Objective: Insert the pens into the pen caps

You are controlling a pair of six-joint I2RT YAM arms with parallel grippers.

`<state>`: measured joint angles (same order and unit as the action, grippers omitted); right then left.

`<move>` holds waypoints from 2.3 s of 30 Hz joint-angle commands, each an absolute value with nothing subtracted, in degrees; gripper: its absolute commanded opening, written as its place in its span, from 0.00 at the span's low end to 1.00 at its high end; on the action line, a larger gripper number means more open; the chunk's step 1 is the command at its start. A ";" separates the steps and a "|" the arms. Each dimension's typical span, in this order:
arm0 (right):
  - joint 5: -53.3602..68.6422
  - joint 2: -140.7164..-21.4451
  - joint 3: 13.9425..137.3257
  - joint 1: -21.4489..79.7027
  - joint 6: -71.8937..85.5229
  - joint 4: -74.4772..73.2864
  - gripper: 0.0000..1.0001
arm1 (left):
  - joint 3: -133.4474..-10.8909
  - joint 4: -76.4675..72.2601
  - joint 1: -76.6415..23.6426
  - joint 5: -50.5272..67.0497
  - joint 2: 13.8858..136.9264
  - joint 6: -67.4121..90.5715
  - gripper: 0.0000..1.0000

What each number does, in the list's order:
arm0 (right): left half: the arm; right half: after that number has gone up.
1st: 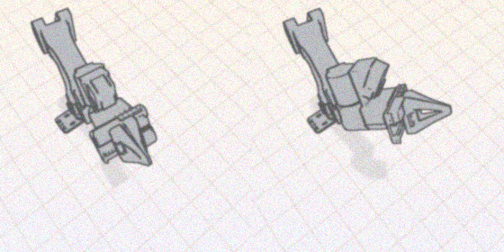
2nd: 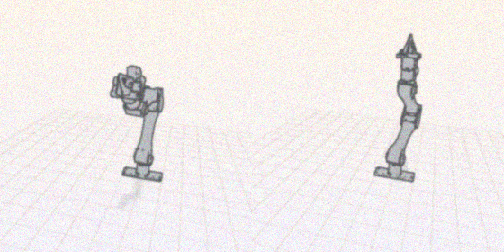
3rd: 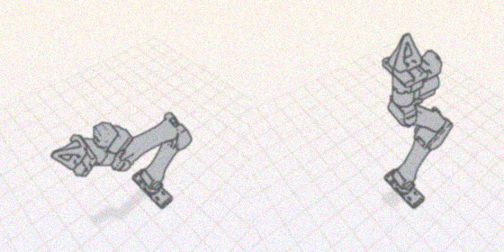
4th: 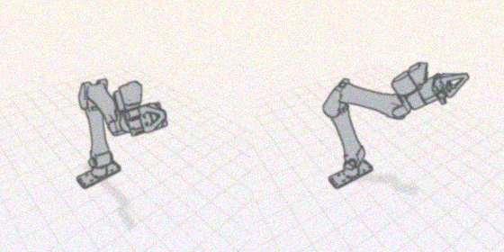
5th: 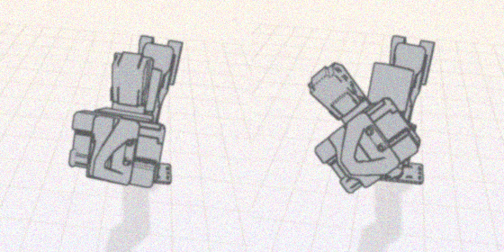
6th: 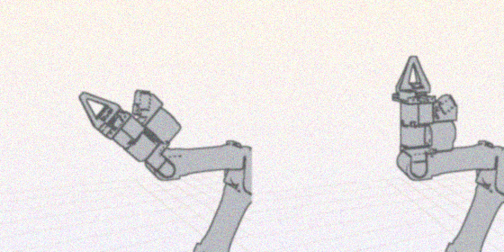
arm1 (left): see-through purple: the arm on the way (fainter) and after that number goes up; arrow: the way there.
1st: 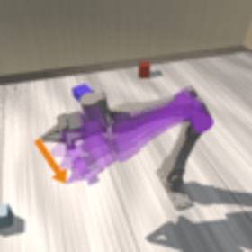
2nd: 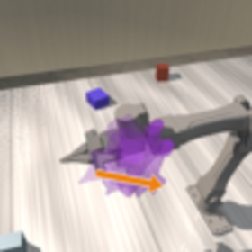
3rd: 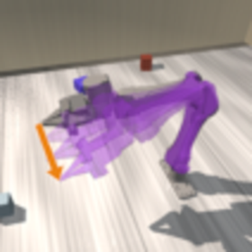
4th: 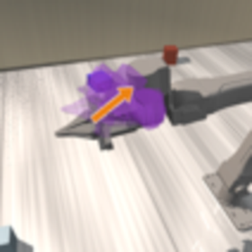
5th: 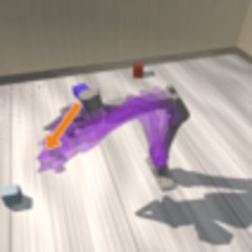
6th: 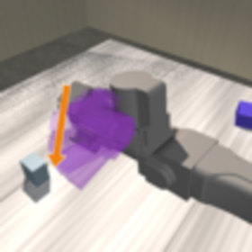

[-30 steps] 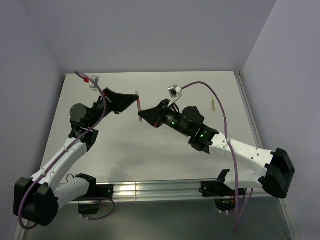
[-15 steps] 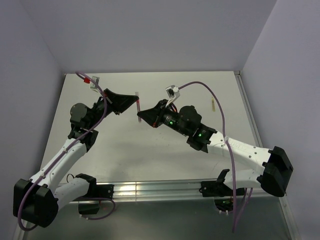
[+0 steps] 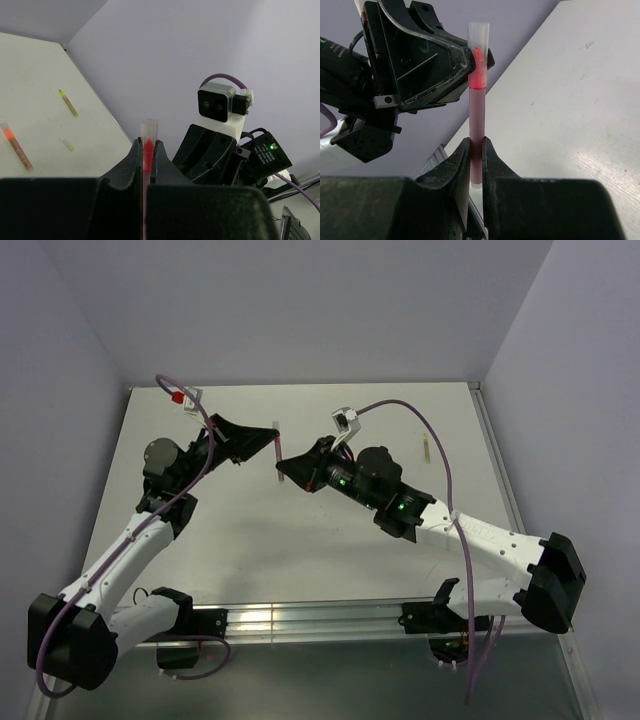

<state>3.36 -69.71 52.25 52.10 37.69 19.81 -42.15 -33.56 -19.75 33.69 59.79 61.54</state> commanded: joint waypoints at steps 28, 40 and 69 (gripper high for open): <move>-0.26 -72.86 62.93 50.98 43.42 3.69 0.19 | -49.39 -16.62 -22.50 31.55 66.00 68.82 0.00; 1.32 -74.00 62.84 50.45 44.12 3.08 0.30 | -49.22 -16.61 -22.50 30.94 66.36 69.08 0.00; 4.57 -75.06 60.38 49.75 42.63 7.55 0.00 | -44.30 -24.34 -23.64 27.33 61.53 64.43 0.00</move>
